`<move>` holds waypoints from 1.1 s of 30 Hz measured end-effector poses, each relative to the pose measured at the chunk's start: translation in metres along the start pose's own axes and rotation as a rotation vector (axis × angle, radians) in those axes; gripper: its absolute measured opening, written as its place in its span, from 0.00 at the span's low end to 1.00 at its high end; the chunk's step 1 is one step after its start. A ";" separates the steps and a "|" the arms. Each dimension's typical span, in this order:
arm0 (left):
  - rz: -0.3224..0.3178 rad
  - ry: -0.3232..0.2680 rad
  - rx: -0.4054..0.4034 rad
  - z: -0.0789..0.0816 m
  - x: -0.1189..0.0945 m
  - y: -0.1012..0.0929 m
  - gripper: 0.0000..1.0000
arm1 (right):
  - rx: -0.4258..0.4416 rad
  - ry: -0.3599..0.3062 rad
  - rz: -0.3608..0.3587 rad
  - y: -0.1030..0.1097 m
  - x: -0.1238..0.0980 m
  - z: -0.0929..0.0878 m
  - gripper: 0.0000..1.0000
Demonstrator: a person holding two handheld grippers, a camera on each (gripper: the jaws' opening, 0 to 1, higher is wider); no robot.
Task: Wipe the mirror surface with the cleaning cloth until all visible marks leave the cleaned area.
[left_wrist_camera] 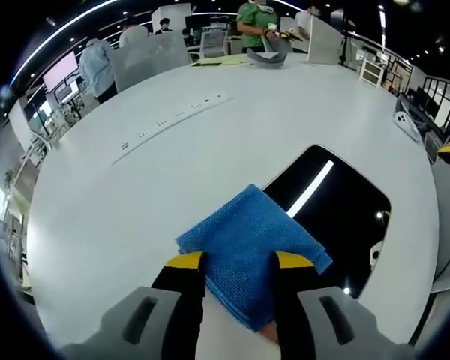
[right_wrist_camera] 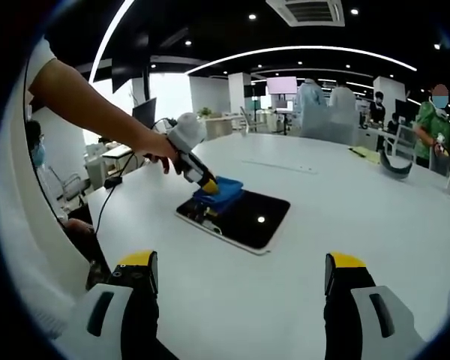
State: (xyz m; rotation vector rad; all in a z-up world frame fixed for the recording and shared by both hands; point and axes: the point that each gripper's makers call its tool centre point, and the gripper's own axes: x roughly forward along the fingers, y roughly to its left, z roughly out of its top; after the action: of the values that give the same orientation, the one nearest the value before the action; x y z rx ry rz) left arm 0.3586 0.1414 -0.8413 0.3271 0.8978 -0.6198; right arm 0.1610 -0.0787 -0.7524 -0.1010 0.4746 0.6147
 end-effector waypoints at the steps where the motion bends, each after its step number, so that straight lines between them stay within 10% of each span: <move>1: 0.002 -0.001 -0.003 0.000 0.001 0.002 0.34 | -0.001 0.000 0.000 0.001 0.000 0.000 0.92; 33: 0.029 -0.042 -0.036 -0.012 -0.008 -0.001 0.34 | -0.010 -0.012 0.006 0.010 -0.006 0.003 0.92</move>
State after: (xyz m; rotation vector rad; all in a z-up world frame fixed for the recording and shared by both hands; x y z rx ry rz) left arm 0.3468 0.1493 -0.8419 0.2931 0.8619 -0.5805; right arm 0.1525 -0.0727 -0.7463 -0.1053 0.4599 0.6232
